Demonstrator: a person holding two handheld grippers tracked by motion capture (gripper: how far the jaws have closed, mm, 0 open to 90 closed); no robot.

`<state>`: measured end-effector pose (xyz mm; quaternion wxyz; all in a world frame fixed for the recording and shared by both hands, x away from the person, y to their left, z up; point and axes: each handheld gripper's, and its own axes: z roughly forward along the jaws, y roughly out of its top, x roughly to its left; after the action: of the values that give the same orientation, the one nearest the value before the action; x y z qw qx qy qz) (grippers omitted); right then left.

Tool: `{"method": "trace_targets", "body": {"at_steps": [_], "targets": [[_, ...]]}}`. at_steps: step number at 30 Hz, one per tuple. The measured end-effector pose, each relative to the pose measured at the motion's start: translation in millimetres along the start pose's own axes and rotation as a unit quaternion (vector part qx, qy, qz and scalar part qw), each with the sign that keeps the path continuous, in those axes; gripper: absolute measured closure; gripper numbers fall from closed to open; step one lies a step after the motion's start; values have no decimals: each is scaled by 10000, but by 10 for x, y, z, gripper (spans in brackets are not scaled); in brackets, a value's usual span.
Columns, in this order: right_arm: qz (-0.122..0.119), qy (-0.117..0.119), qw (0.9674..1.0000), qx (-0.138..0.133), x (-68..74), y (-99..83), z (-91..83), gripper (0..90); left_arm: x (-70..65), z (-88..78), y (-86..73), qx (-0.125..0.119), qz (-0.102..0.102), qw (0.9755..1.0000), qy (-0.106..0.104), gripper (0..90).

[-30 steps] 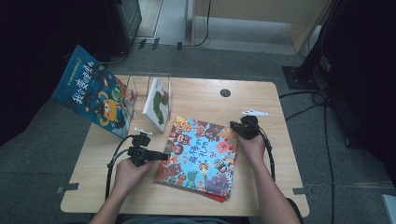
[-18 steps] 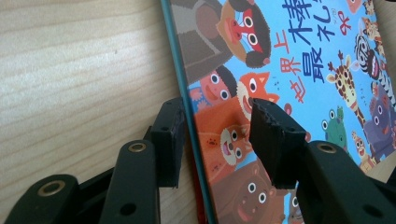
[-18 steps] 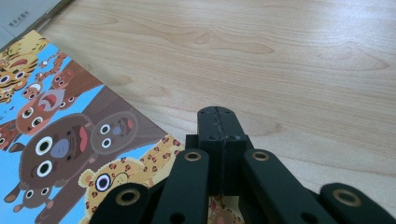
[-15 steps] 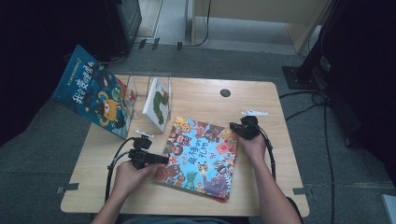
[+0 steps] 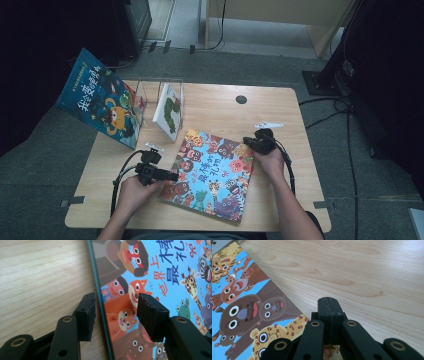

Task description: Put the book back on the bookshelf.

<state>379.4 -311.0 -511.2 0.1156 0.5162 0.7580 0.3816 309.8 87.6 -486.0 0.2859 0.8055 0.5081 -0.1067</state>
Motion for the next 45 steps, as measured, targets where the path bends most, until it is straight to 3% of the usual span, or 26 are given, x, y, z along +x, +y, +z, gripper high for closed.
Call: {"method": "trace_targets", "body": {"at_steps": [6,15,26,34,38,45], "targets": [[13,49,9998,-167,-16,-34,-136,900,66,-26,70,-251,-35,9997,-64,453],[14,90,9996,-278,6,-191,-394,900,98,1,209,-280,83,9995,-92,434],[-199,257,9994,-97,163,-491,-640,900,148,73,302,-283,99,9995,-54,433],[-311,411,9987,-11,197,-594,-671,900,172,123,336,-278,68,9996,-50,435],[-271,500,9984,16,217,-624,-691,900,209,135,337,-405,-29,9990,-210,434],[-402,553,9976,141,298,-705,-741,900,178,140,316,-456,76,9989,-88,443]]}}
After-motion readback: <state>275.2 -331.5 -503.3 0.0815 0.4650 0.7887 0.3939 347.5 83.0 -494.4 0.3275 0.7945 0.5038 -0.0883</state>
